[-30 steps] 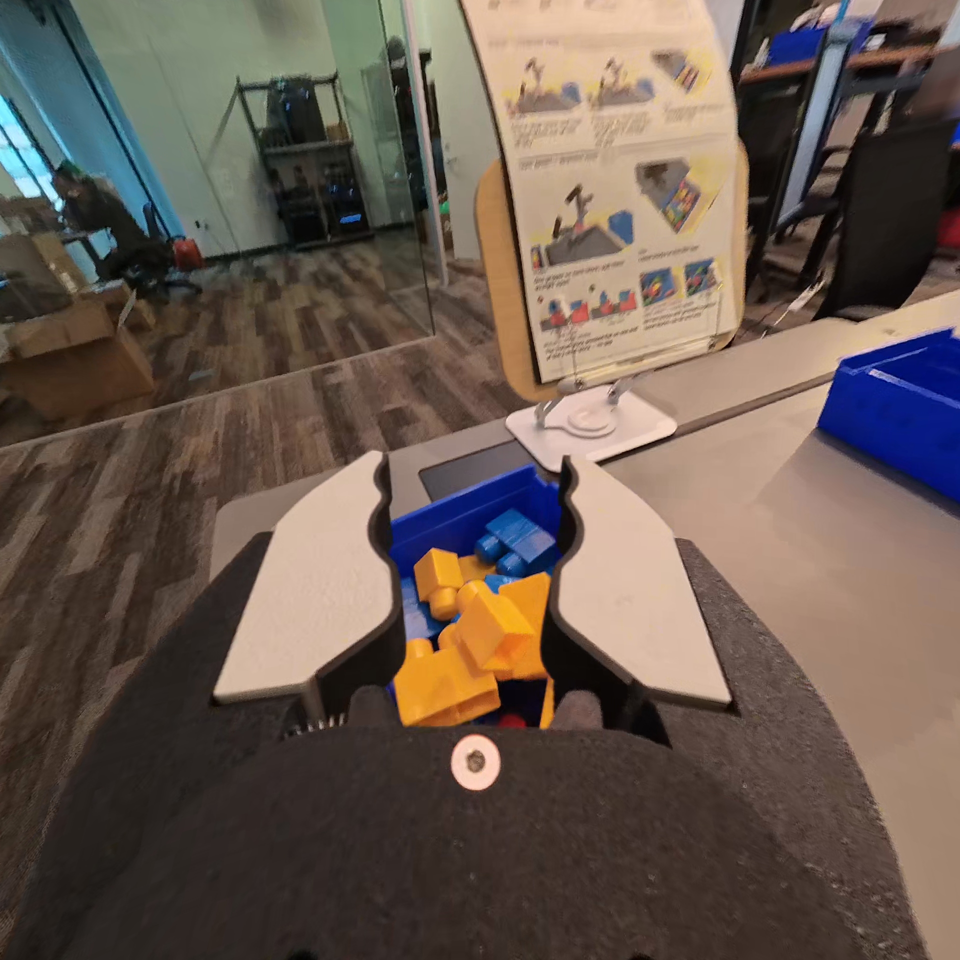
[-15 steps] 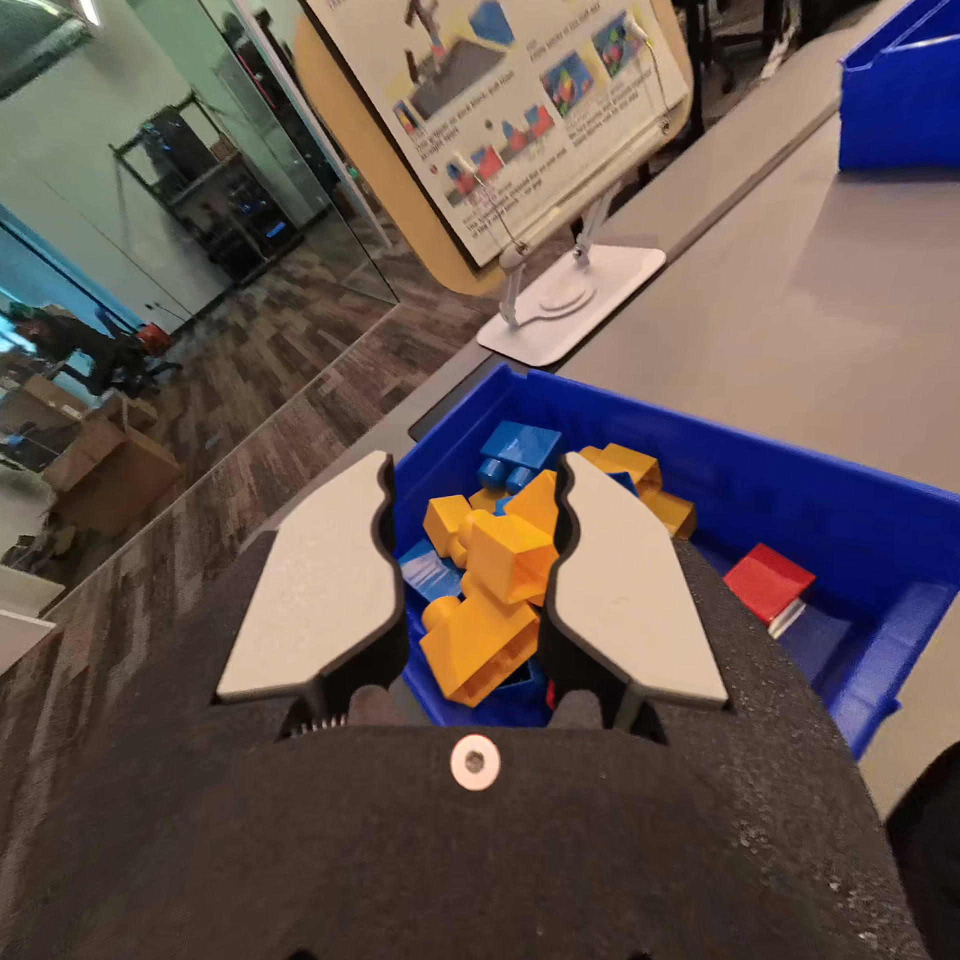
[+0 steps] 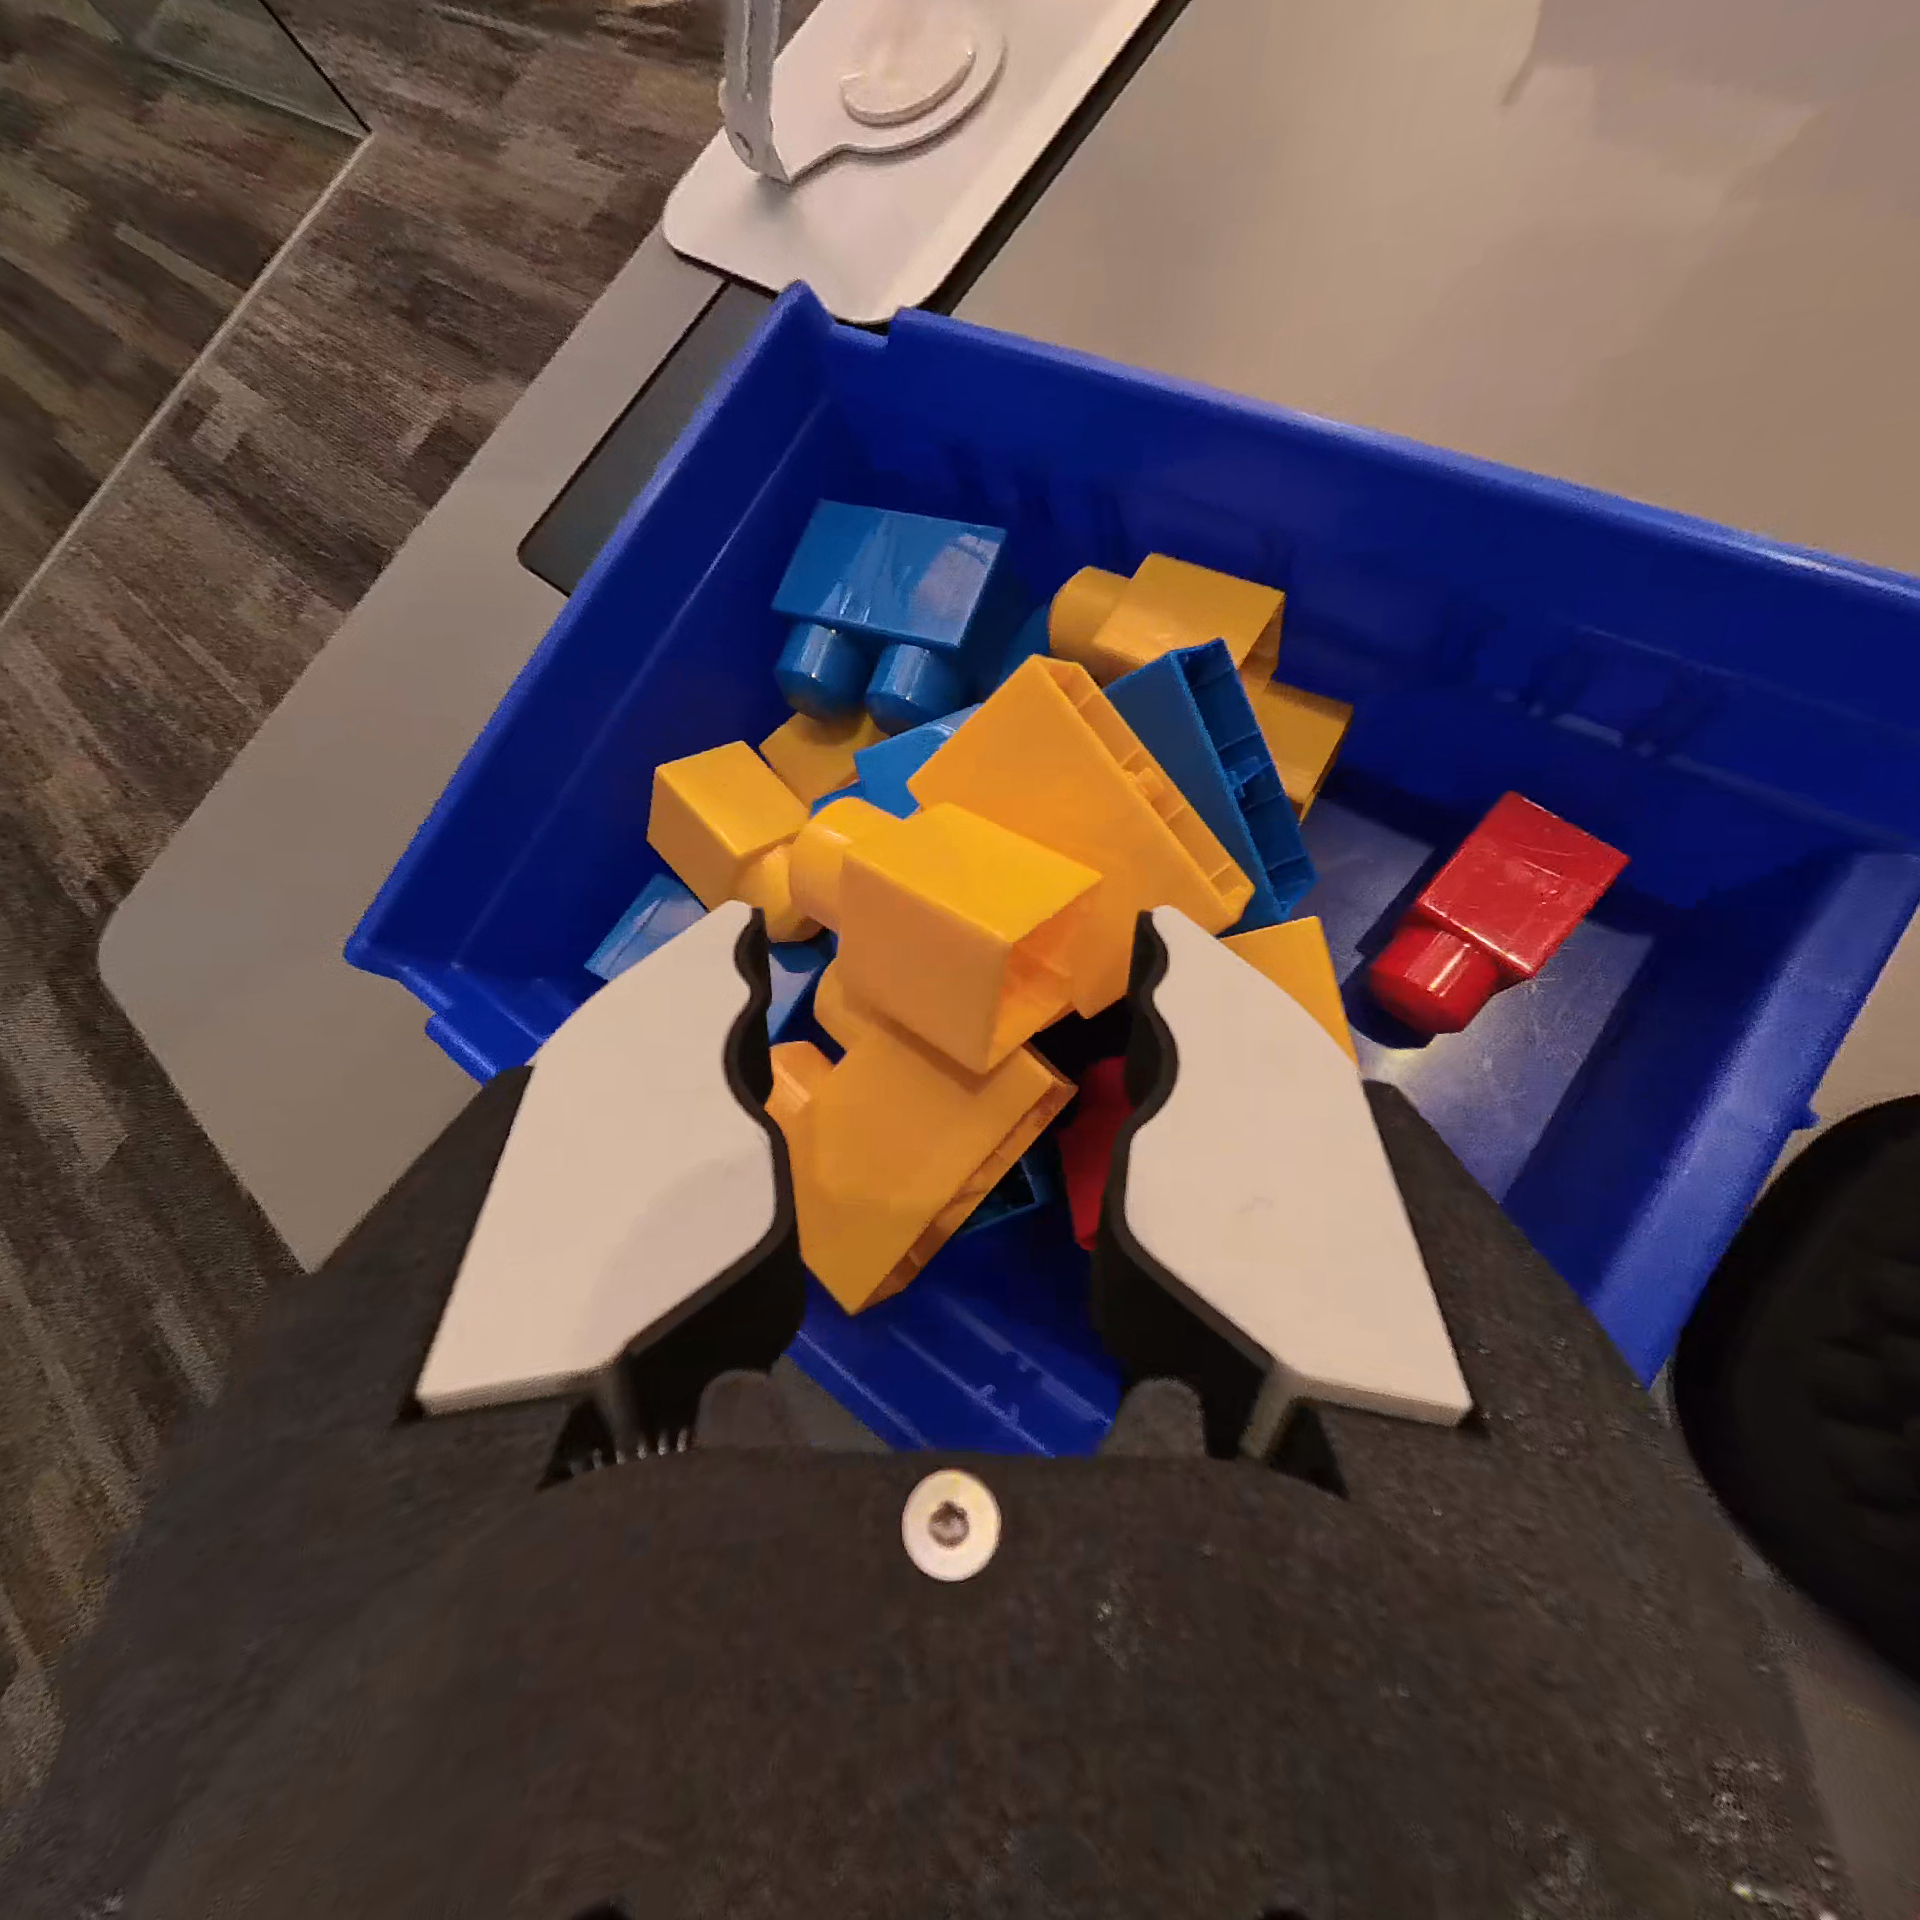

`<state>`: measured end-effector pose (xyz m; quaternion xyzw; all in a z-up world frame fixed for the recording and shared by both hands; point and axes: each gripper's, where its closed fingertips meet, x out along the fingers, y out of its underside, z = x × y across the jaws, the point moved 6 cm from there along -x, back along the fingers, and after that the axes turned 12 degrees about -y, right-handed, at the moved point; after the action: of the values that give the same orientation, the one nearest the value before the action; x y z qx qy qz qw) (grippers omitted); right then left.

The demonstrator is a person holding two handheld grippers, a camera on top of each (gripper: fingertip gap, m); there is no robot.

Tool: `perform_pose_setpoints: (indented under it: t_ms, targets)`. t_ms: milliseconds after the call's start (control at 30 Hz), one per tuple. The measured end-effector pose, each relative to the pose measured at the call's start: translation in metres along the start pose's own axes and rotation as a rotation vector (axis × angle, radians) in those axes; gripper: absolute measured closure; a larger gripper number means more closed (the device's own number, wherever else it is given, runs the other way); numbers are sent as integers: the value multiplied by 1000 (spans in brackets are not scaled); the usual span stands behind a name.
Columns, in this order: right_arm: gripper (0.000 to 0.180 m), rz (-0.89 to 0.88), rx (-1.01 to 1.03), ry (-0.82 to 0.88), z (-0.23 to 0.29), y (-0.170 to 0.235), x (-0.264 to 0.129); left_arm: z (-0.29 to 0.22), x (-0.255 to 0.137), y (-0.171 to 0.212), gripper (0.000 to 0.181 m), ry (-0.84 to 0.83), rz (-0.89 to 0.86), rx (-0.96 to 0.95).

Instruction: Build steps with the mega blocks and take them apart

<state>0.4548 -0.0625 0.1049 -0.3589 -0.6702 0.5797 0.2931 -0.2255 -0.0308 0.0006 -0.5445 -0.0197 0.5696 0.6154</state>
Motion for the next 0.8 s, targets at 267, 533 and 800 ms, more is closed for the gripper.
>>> perform_pose_setpoints:
  t_ms: [267, 533, 800]
  targets:
    - [135, 38, -28, -76, 13, -1, 12, 8, 5, -8, 105, 178, 64, 137]
    - [135, 77, -6, -103, 15, 5, 17, 17, 22, -6, 100, 342, 41, 156]
    - [134, 155, -24, -112, 16, 15, 22, 17, 33, -1, 114, 450, 37, 154]
